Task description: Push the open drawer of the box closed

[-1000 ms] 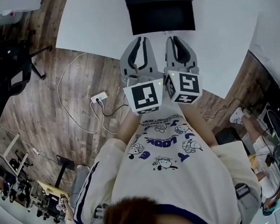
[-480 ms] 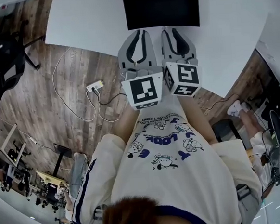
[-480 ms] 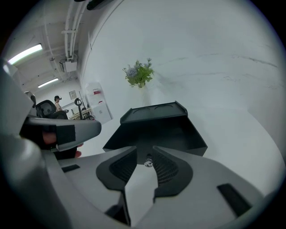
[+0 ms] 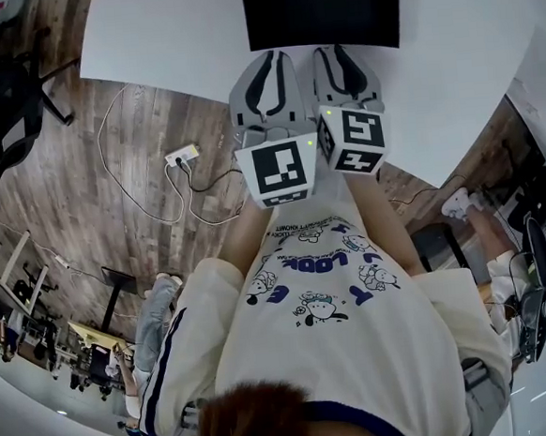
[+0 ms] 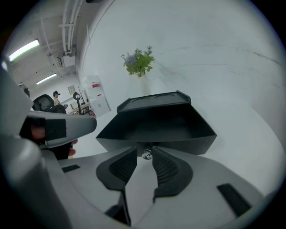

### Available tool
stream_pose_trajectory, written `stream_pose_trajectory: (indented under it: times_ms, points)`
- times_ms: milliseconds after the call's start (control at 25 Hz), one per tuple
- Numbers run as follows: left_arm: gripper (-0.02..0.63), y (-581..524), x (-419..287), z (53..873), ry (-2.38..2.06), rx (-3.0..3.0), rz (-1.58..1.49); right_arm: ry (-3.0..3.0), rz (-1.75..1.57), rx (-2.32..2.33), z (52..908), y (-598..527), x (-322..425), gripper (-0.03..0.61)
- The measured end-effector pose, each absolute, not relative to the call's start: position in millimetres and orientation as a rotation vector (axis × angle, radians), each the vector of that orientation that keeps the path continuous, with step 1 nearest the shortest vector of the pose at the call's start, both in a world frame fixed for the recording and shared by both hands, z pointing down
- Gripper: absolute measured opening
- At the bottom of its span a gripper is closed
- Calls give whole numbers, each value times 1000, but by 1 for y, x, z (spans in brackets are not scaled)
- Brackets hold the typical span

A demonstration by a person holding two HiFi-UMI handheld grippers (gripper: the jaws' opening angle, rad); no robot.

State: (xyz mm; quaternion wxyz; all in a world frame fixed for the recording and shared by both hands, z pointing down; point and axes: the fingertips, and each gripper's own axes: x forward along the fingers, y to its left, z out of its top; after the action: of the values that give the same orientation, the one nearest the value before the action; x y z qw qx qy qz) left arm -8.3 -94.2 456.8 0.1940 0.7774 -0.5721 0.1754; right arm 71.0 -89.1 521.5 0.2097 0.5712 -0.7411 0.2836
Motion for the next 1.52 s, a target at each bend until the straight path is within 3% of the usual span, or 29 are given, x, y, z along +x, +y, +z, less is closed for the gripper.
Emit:
stream_pose_trajectory:
  times_ms: [1520]
  points:
    - [40, -94, -8, 455, -1623, 2136, 473, -2066, 830, 1546, 536, -90, 78, 81]
